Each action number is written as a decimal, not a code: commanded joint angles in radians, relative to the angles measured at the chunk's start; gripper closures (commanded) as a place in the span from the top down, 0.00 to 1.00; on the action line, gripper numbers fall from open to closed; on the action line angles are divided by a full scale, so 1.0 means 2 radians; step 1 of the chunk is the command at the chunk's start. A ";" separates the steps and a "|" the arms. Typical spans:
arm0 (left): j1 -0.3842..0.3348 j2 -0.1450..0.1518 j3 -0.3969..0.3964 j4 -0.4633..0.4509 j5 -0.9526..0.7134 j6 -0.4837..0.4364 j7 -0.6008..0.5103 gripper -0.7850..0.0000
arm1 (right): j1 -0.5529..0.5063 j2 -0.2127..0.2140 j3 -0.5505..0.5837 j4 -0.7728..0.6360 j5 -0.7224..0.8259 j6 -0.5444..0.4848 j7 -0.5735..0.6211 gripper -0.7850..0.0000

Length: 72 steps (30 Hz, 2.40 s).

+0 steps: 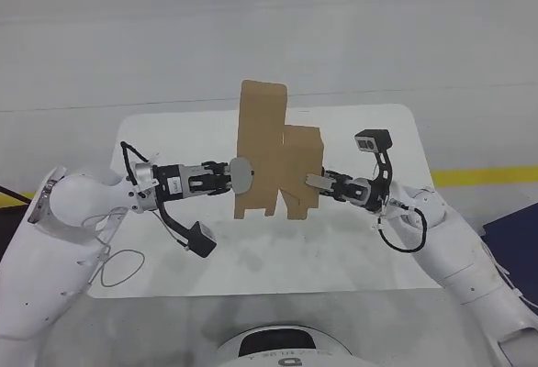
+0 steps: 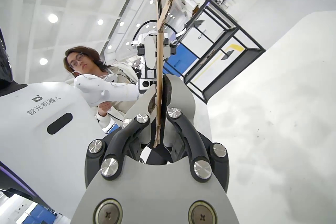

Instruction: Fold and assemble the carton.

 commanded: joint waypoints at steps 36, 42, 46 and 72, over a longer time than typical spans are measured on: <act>0.094 -0.007 -0.101 0.073 -0.401 -0.098 -0.112 1.00 | -0.001 -0.035 -0.030 0.067 0.444 0.275 0.144 0.00; 0.111 -0.008 -0.102 0.067 -0.399 -0.086 -0.111 1.00 | 0.030 -0.060 -0.089 0.134 0.510 0.416 0.119 0.00; 0.120 -0.009 -0.104 0.069 -0.399 -0.079 -0.107 1.00 | 0.043 -0.067 -0.099 0.155 0.511 0.478 0.077 0.00; 0.130 -0.015 -0.115 0.067 -0.652 -0.254 -0.155 1.00 | 0.031 -0.059 -0.056 0.119 0.391 0.453 -0.022 0.00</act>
